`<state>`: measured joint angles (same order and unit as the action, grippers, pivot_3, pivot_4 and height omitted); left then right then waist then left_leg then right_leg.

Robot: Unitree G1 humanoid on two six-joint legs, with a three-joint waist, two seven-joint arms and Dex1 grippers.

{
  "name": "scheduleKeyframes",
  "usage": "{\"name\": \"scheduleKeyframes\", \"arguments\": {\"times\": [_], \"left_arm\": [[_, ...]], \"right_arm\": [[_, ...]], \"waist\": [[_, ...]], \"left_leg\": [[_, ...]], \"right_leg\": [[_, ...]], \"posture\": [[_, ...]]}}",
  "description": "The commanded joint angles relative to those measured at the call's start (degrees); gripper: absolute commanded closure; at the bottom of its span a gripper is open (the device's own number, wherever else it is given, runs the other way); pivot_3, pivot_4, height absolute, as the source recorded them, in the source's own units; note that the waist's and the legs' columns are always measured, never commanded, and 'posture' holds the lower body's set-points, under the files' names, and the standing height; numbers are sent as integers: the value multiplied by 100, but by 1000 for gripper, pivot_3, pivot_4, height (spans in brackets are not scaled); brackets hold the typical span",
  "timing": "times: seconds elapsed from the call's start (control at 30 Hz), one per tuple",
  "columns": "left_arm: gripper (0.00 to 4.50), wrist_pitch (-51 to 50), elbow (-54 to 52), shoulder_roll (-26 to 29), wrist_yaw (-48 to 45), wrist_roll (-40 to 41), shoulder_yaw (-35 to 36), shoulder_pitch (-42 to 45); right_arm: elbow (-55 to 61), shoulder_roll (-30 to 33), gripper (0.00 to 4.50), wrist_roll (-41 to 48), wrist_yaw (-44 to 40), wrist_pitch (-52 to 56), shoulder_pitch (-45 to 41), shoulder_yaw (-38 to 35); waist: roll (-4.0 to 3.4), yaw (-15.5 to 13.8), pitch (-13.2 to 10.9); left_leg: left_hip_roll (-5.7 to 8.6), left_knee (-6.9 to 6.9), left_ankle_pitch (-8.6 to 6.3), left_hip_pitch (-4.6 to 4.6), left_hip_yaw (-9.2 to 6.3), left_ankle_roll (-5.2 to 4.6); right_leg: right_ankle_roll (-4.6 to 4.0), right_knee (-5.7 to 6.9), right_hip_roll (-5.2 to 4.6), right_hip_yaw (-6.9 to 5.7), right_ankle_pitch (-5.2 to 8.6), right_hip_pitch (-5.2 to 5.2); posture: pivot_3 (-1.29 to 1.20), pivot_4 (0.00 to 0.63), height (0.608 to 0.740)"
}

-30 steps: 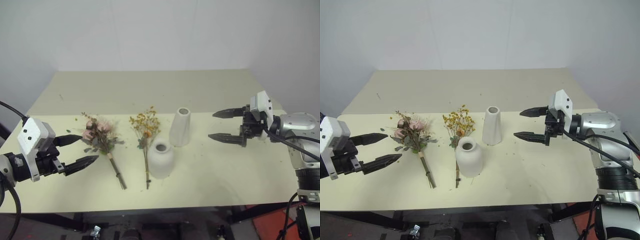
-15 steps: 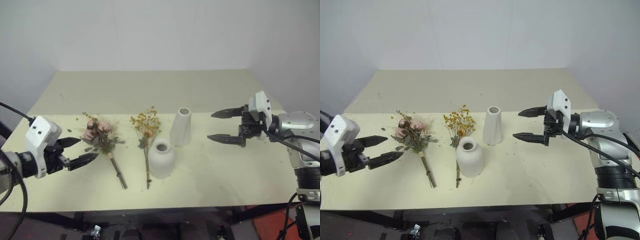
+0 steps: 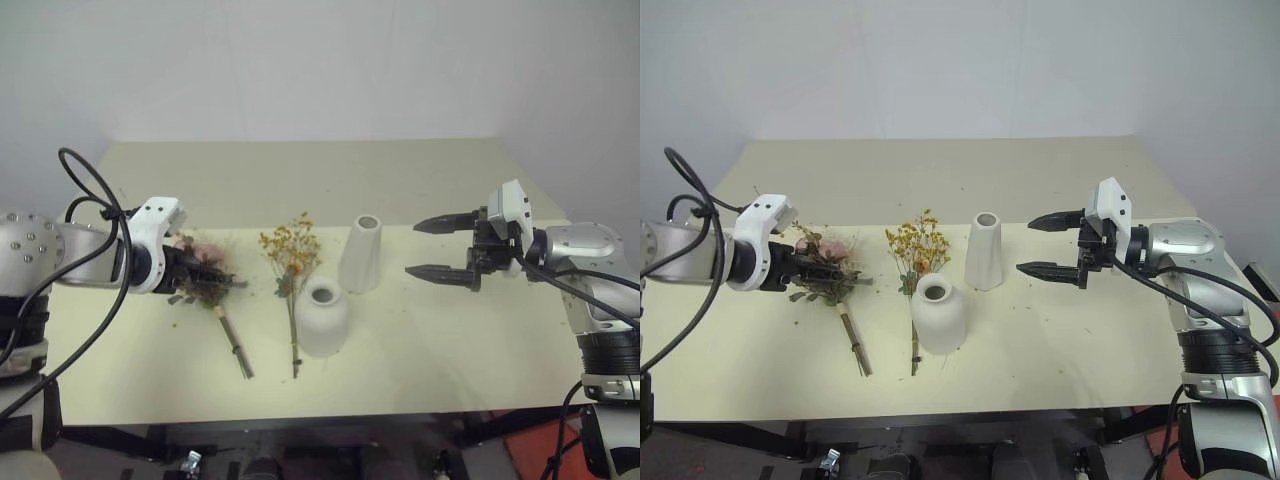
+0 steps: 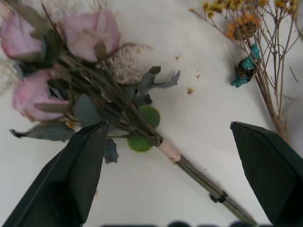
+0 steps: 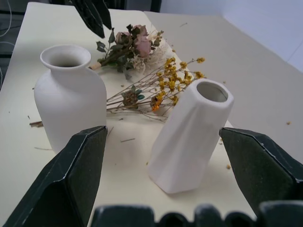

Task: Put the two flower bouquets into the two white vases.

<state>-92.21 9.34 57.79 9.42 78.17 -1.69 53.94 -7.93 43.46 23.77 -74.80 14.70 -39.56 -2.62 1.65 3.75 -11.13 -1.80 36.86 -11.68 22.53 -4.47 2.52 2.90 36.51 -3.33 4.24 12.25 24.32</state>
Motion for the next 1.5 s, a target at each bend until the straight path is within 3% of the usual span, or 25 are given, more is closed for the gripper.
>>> {"name": "scheduleKeyframes", "arguments": {"times": [0.03,0.23,0.4,0.57,1.0,1.13,1.5], "left_arm": [[0,-29,722,256,955,1278,-1016,728],[0,95,1223,480,2100,3355,-2346,1047],[0,195,1325,316,2326,3483,-2576,973],[0,287,1665,125,2837,3483,-2461,901],[0,777,2195,-1280,5373,3483,-1068,339],[853,823,2117,-1645,5935,3483,-668,201],[4362,819,1843,-1858,6621,3483,-31,-113]], "right_arm": [[195,9,40,77,63,-92,-34,-136],[295,12,40,114,113,-61,82,-172],[371,-43,40,147,199,-56,196,-193],[415,-66,40,175,251,-60,280,-226],[642,-102,40,262,441,24,486,-256],[690,-110,0,293,511,24,559,-266],[794,-41,0,398,534,81,665,-310]], "waist": [[0,-11,0],[1,6,-1],[1,-14,-1],[1,-28,-1],[2,-156,-1],[3,-162,0],[3,-161,0]], "left_leg": [[0,1,0,0,-1,1],[7,-1,0,-2,1,1],[8,0,2,-3,1,5],[9,0,3,-2,1,6],[14,1,7,-1,0,14],[15,1,10,-1,-1,19],[16,0,14,-2,-1,29]], "right_leg": [[1,3,0,0,1,0],[-1,21,-5,6,10,7],[-2,24,-5,5,11,7],[-3,21,-5,5,11,7],[-19,18,-11,4,1,4],[-42,19,-11,3,-13,4],[-42,18,-12,3,-14,1]], "posture": [[0,150,740],[0,150,740],[0,150,740],[0,150,740],[0,150,740],[0,150,740],[0,150,740]]}}
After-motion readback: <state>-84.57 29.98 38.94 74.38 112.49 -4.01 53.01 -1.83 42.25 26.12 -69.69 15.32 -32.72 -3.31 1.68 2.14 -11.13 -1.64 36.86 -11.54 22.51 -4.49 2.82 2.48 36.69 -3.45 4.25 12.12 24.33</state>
